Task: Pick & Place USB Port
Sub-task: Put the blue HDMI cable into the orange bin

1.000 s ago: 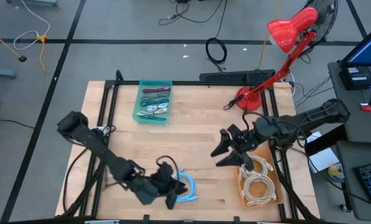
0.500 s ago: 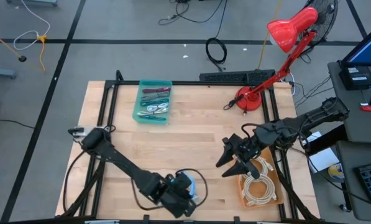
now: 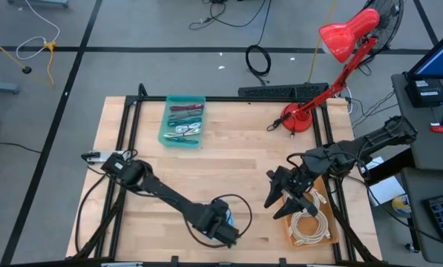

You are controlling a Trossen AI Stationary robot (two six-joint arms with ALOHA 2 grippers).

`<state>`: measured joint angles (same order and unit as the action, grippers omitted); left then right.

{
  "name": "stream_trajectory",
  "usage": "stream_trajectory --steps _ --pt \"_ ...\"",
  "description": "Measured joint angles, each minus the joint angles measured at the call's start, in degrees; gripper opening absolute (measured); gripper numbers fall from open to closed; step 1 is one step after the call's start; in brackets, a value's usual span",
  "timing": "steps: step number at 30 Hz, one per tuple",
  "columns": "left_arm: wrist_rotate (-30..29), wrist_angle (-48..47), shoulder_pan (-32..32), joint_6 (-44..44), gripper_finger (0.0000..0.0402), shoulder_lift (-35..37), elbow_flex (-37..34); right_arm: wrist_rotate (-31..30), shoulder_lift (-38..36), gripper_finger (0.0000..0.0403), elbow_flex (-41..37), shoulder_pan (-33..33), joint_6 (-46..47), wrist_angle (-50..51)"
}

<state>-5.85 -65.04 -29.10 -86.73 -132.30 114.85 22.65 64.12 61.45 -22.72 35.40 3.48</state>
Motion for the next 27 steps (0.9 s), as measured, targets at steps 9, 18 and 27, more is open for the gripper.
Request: stream_trajectory --steps 9,18,27 --pt "1.4 -5.4 -0.3 -4.7 0.0127 0.8 0.0 0.1 -0.2 0.0212 0.0 -0.3 0.3 0.2" --pt "3.0 -5.8 0.0 -4.6 0.0156 0.8 0.0 -0.3 -0.2 0.0212 0.0 -0.3 0.4 0.2" --pt "3.1 -13.0 1.5 -3.5 0.0228 0.8 -0.5 -1.7 -0.2 0.0212 0.0 -0.3 0.6 -0.2"
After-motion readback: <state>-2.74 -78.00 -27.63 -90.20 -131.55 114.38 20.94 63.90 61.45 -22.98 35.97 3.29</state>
